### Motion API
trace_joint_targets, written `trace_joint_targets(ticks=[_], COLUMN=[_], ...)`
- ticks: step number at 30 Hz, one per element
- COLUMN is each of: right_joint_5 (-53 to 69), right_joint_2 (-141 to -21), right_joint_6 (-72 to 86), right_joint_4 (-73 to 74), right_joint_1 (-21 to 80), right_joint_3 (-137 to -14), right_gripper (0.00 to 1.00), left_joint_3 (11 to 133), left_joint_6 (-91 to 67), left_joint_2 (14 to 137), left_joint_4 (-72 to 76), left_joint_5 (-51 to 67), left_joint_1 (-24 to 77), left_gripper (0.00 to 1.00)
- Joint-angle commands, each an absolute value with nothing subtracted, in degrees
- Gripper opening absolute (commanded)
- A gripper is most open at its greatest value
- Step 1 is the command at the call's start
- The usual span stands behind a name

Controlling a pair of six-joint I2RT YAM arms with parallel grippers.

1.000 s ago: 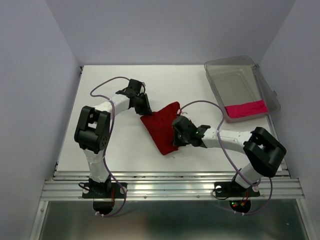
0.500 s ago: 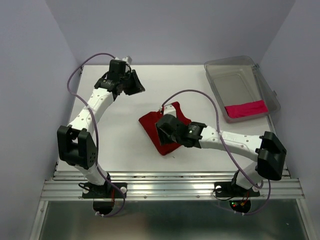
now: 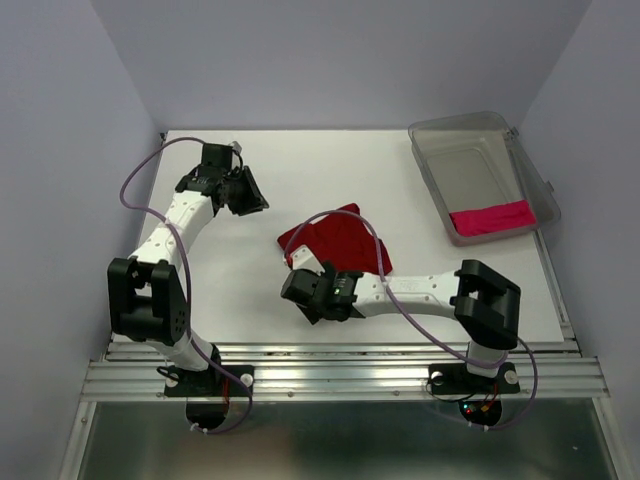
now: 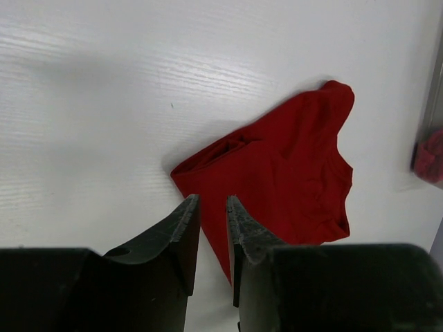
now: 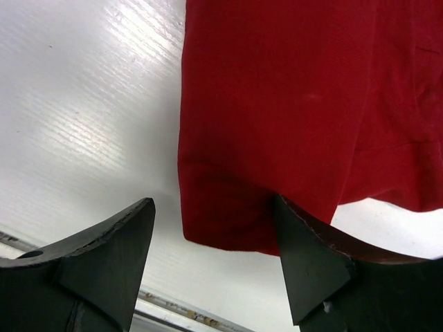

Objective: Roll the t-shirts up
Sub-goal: Roll the T-shirt to the center of the board.

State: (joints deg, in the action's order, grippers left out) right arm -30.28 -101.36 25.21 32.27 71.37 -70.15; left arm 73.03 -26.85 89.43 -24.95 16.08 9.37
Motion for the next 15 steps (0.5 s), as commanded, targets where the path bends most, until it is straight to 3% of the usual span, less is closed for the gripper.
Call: trace_joint_targets(ticks=[1,5,9,12,13,15], right_joint_5=[-33.7,-35.2,-36.3,-36.7,-36.7,-36.0], right_joint_2=[-104.0,-108.0,-111.2,-111.4,-111.0,-109.3], right_joint_6=[23.6,23.3,24.3,24.9,25.0,24.9], right_joint_4=[31.7,30.2,27.9,25.0,23.7,22.4], right_joint_1=[72.5,72.5,72.5,72.5,72.5,72.5], right_joint_3=[-72.8,-71.8,-70.5,-68.8,-68.6,-67.4], right_gripper=[0.75,0.73,0.65,0.49,0.36,0.24], left_joint_3=[71.5,69.9,67.2,64.1,63.2,60.1], left_joint_6=[-26.6,-26.9,-27.4,-27.7,-27.8,-28.2], left_joint_2=[86.9,86.9,86.1,85.0,84.7,83.8], left_joint_4=[-22.9,-22.2,-21.3,-20.1,-19.2,-17.4], left_joint_5=[17.3,17.5,18.2,19.2,19.5,20.7], left_joint_1=[9.4,9.4,9.3,9.4,9.4,9.4], left_gripper=[0.33,0.33,0.36,0.42,0.47,0.54])
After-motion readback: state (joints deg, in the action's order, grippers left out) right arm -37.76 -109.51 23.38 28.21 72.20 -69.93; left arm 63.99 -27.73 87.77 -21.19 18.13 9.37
